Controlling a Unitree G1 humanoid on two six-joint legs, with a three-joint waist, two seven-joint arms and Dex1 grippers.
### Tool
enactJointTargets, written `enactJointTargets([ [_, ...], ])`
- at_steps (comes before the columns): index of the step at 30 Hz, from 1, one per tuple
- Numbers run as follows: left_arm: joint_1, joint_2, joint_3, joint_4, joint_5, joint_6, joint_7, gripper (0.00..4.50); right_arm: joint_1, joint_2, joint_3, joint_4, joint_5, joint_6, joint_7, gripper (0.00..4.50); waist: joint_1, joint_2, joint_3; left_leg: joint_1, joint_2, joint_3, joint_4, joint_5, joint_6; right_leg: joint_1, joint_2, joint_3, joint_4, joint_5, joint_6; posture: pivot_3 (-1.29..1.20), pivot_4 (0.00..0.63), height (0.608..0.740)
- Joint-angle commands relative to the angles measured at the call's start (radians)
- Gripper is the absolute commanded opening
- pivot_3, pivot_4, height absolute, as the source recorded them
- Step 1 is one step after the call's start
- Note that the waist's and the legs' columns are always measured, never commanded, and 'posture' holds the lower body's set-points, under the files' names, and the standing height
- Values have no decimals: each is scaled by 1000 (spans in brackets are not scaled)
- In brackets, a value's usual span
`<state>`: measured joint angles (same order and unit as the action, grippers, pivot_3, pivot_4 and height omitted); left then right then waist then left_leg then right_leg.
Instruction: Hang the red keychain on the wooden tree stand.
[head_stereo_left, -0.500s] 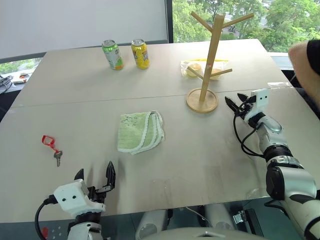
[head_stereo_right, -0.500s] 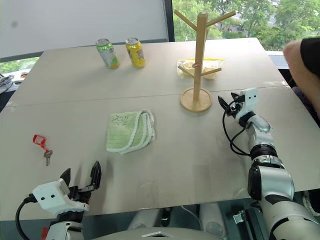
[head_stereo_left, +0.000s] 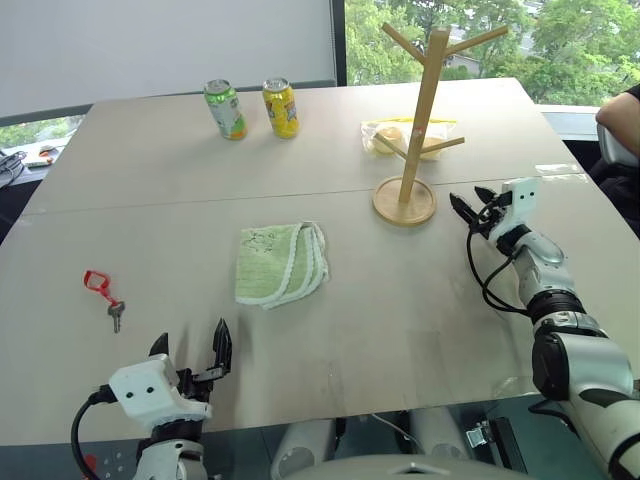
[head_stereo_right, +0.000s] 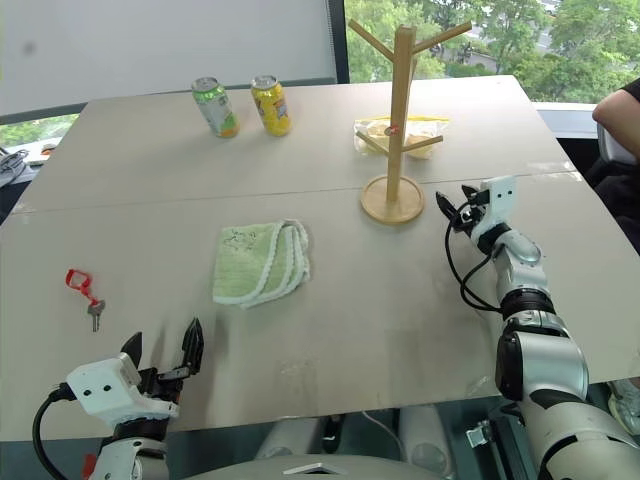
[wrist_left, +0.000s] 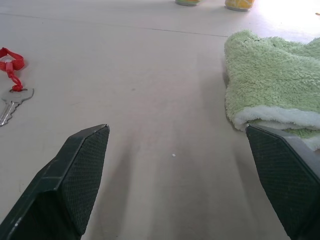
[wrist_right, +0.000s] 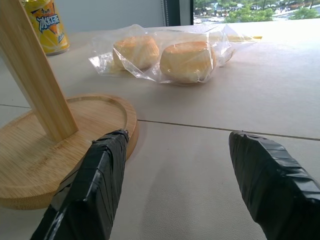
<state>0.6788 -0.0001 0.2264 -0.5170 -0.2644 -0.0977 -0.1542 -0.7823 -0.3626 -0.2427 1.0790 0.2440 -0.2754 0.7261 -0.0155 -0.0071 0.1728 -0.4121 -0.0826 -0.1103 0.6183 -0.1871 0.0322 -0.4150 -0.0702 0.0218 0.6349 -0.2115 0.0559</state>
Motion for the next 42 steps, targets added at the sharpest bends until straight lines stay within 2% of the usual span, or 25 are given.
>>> enactJointTargets([
  [1,12,4,5,-8,7,-28,-4,4500,-9,-15,-9,-30,4,-23,7,3427,0,0,0,0,0,0,0,0,0,0,0,0,0,0,0,0,150,740],
  [11,7,9,4,-4,9,-26,-11,4500,2,-17,-9,-41,7,-26,23,3427,0,0,0,0,0,0,0,0,0,0,0,0,0,0,0,0,150,740],
  [14,0,21,2,-5,11,-18,-20,4500,30,-16,18,-105,25,6,145,3427,0,0,0,0,0,0,0,0,0,0,0,0,0,0,0,0,150,740],
  [17,-12,38,0,-6,12,-6,-29,4500,104,-23,75,-268,62,96,326,3427,0,0,0,0,0,0,0,0,0,0,0,0,0,0,0,0,150,740],
  [20,-41,72,-8,-8,15,17,-49,4500,294,-59,168,-569,99,97,517,3427,6,0,0,0,0,-2,0,0,0,0,0,-2,0,0,0,0,150,740],
  [24,-90,121,-22,-26,13,64,-70,4500,495,-128,235,-837,127,103,631,3427,12,1,0,-2,0,-4,0,0,-1,0,-1,-5,-2,0,1,0,150,740],
  [29,-190,171,-23,-99,-38,204,-50,4500,574,-138,246,-938,137,104,602,3427,1,0,0,-1,1,-3,1,-3,-5,1,-3,-4,0,0,1,0,150,740],
  [32,-279,186,-16,-179,-126,362,-3,4500,601,-120,246,-944,116,57,557,3427,6,-1,-1,-1,4,-4,1,-3,-5,1,-2,-6,0,0,1,0,150,740],
  [36,-441,173,1,-248,-311,586,114,4500,635,-116,241,-948,96,8,511,3427,16,-1,-1,-1,2,-4,2,-2,-5,1,0,-7,1,2,4,0,150,740],
  [42,-669,184,68,-161,-471,813,261,4500,685,-111,236,-976,80,-26,433,3427,28,-1,-1,-1,2,-4,8,-3,-5,1,0,-7,5,2,4,0,150,740],
])
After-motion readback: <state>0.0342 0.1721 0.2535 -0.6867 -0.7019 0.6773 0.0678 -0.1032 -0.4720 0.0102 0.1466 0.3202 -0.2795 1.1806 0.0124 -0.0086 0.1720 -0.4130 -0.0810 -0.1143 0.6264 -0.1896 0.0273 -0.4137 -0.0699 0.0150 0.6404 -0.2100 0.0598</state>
